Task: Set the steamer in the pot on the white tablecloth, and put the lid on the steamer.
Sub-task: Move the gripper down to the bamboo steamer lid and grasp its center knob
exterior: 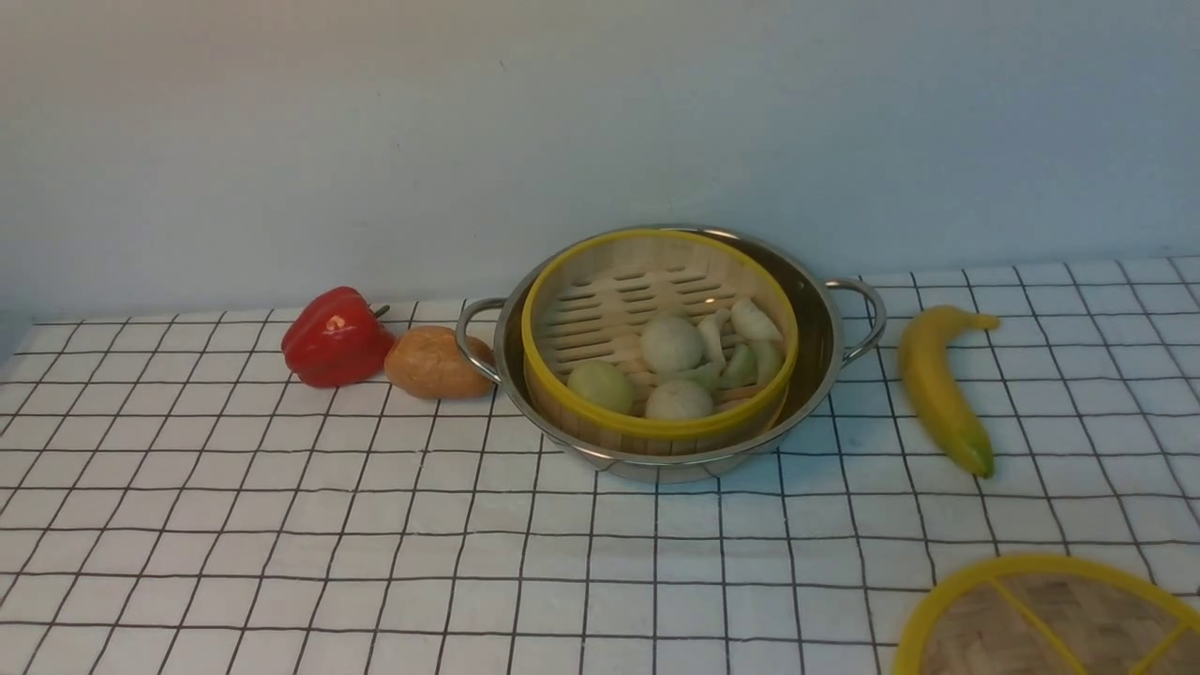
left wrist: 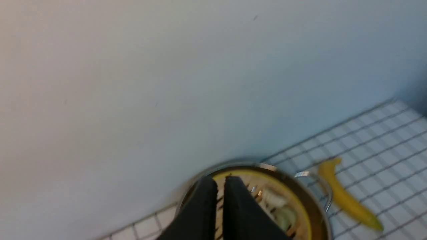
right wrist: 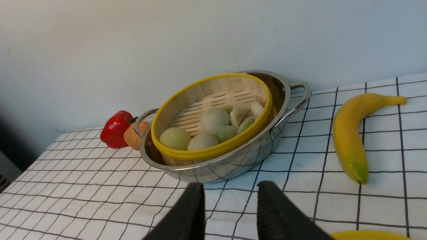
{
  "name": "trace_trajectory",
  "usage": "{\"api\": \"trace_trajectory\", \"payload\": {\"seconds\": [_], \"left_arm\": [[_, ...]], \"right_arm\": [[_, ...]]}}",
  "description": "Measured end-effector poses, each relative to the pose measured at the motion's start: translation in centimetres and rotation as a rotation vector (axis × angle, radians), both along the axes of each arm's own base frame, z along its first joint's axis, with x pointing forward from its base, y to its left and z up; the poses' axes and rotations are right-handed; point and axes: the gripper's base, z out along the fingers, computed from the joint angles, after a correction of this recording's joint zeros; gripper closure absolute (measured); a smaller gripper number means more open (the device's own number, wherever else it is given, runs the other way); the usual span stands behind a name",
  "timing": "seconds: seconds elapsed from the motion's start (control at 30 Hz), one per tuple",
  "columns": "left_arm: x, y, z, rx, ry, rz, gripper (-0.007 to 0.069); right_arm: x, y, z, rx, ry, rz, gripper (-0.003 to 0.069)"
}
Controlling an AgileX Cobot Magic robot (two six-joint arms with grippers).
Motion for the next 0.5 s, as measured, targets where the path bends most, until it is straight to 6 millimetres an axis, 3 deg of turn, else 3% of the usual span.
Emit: {"api": "trace_trajectory", "payload": {"seconds": [0.1,0.17,0.2,0.3,0.33,0.37,0.43,0.5], "left_arm": [[-1.8,0.7,-1.9,0.046,-0.004,0.001,0.0592],[-4.0,1.9,-5.4,0.075,-0.046,0.014,0.0587],[-3.9,1.9,-6.1,0.085,-0.024,0.010,0.0586],[-8.2,5.9,-13.6,0.030,-0.043,0.159,0.0581],[-8.5,5.8,-14.0,0.021,-0.041,0.162,0.0581],[-10.1,7.3,-16.5,-0.015,-0.042,0.245,0.0576],[-12.4,8.4,-18.9,-0.033,-0.077,0.330,0.0570],[-16.1,9.2,-23.7,0.001,-0.113,0.415,0.0561]], "right_arm": [[0.0,0.0,0.0,0.000,0.000,0.000,0.0417],[0.0,0.0,0.0,0.000,0.000,0.000,0.0417],[0.0,0.0,0.0,0.000,0.000,0.000,0.0417],[0.0,0.0,0.0,0.000,0.000,0.000,0.0417],[0.0,0.0,0.0,0.000,0.000,0.000,0.0417],[0.0,0.0,0.0,0.000,0.000,0.000,0.0417],[0.0,0.0,0.0,0.000,0.000,0.000,0.0417],[0.0,0.0,0.0,0.000,0.000,0.000,0.0417]]}}
